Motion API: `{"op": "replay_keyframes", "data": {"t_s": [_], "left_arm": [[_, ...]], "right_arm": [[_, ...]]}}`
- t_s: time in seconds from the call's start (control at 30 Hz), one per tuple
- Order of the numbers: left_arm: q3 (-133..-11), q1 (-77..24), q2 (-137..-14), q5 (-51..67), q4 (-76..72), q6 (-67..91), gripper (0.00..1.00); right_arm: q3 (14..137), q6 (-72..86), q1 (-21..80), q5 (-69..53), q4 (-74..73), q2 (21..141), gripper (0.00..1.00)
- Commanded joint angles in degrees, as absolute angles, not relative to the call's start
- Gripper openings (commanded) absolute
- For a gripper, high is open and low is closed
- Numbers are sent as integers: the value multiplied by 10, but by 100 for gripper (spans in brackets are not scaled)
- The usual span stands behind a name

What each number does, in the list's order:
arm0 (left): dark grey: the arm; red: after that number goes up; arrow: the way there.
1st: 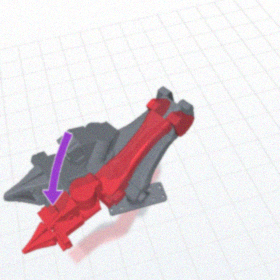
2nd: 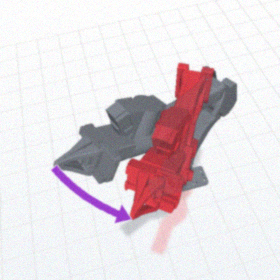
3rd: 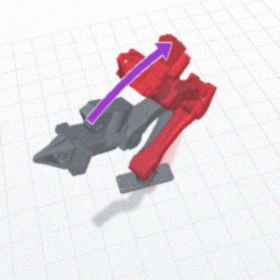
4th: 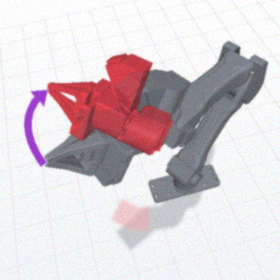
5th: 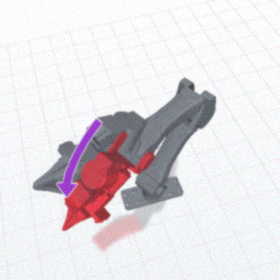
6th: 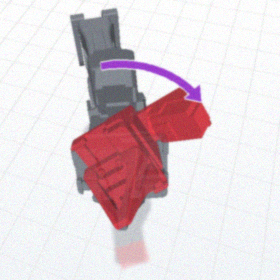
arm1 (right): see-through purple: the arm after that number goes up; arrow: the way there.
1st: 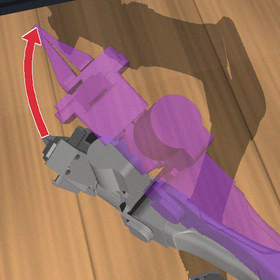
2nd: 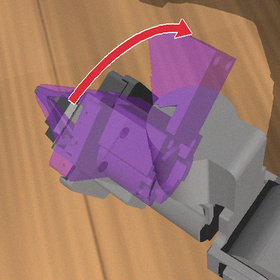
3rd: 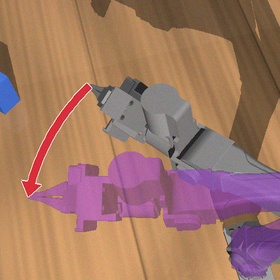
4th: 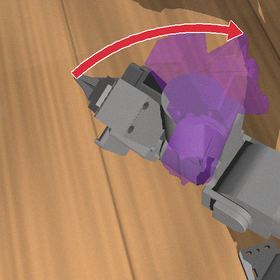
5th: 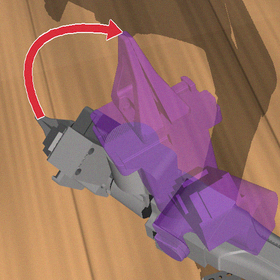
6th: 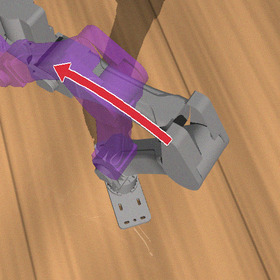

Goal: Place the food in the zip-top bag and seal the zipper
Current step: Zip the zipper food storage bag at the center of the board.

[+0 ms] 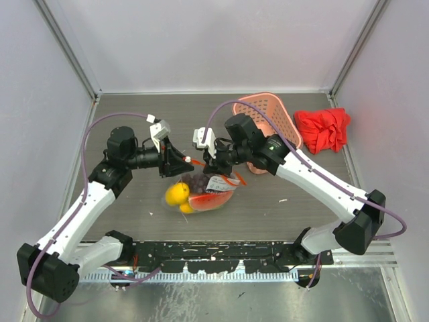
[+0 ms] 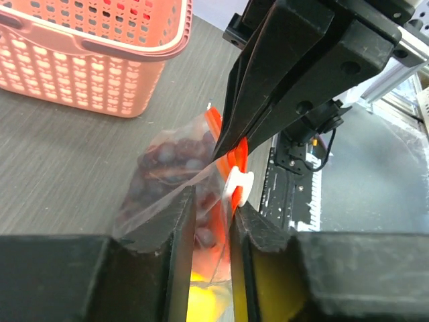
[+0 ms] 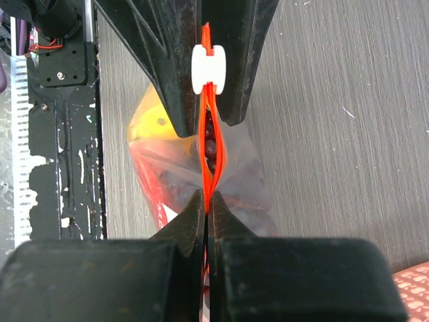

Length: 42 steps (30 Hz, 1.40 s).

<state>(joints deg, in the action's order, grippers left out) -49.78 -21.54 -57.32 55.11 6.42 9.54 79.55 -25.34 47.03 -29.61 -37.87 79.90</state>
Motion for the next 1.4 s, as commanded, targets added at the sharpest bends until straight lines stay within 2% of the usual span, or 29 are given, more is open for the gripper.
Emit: {"op": "replay_keyframes", "data": {"t_s": [0.0, 0.07, 0.17, 0.23, 0.4, 0.57, 0.97, 1.27, 1.37], "left_arm": [[-509, -221, -575, 578, 31, 93, 15], [-518, -221, -576, 586, 53, 77, 1], [-535, -221, -571, 598, 89, 47, 0], [-543, -221, -567, 609, 106, 27, 0], [-563, -221, -555, 628, 159, -28, 0], [-572, -221, -541, 624, 195, -67, 0], [-564, -222, -524, 619, 204, -81, 0], [-559, -221, -521, 609, 204, -84, 0], [-560, -221, -520, 606, 206, -84, 0]], "right_arm": [[799, -244, 469, -311, -314, 758, 0], [795, -245, 469, -309, -314, 754, 0], [783, -245, 469, -308, -309, 744, 3], [774, -242, 470, -310, -298, 737, 16], [773, -227, 469, -337, -270, 731, 38], [775, -194, 469, -378, -211, 729, 45], [798, -126, 475, -444, -123, 787, 45], [809, -120, 481, -458, -118, 804, 35], [809, -120, 481, -459, -119, 807, 26]]}}
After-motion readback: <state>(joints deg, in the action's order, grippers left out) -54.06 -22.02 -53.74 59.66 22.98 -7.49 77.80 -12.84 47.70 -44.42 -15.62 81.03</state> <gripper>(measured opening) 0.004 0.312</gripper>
